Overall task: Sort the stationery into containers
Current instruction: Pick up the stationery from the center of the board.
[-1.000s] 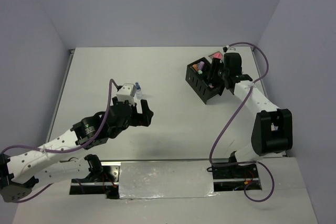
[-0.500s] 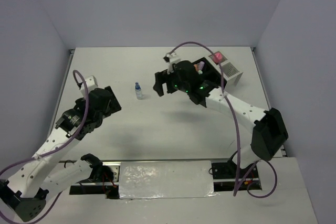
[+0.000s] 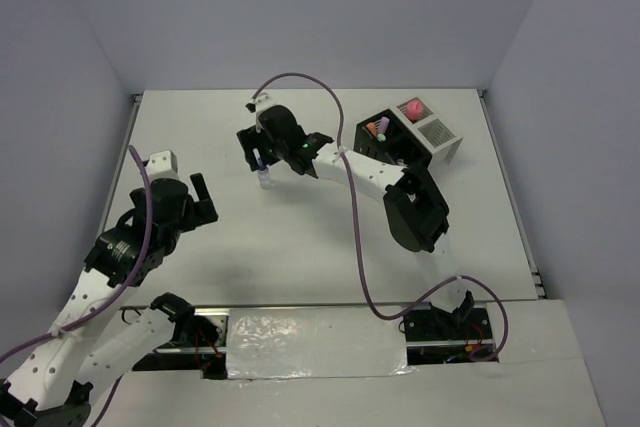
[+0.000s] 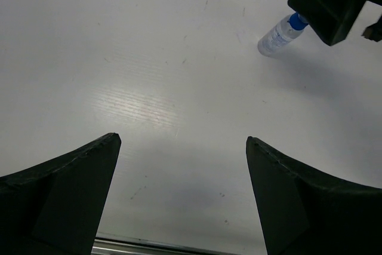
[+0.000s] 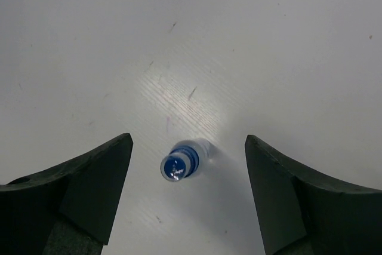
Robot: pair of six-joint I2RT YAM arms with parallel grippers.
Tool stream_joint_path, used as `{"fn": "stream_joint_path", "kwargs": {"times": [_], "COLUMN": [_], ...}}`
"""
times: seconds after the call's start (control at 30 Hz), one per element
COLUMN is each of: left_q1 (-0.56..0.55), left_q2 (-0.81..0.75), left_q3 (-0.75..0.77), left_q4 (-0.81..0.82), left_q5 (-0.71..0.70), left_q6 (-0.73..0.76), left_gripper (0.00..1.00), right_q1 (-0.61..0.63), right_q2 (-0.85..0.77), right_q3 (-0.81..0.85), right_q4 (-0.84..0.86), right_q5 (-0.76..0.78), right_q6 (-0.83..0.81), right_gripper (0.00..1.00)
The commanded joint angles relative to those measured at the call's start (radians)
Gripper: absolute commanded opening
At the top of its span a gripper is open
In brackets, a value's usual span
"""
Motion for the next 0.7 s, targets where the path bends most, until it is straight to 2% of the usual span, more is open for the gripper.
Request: {"fn": "stream_joint_path", "kwargs": {"times": [0.0,0.1,0.17,0.33,0.5,0.67], "left_q1": [0.006,0.006,0.006,0.006,0.006,0.006], "left_q2": [-0.045,-0.046,-0.042,-0.035,-0.026,-0.029], "left_q3": [-0.009,-0.012,-0.012,-0.015,-0.015,-0.017], "left_q4": [0.078,0.074,0.079,0.085,0.088,0.094], "left_q5": [0.032,0.03,0.04,0.055,0.064,0.072], "left_q6": [0.057,0.055,0.06,0.069,0.074,0.077], "left_gripper": [0.99,0.99,0.99,0.99,0.99,0.99], "right_q1": [0.02,0.029,0.032,0.035,0.037,0.035], "right_q2": [0.045,0.073,0.08,0.059,0.071,0.061], "right_q3": [0.104,0.122,0.122,0.041,0.029,0.021], "right_q4": [-0.038,-0.063,-0.078,-0.049,-0.046,-0.032], "right_q5": [-0.003,0.03,0.046,0.037,0.032,0.037], "right_q6": [-0.008,-0.002,0.001,0.013,0.012,0.016], "right_gripper": [0.83,0.78,0.7,0.62,0.55,0.31]}}
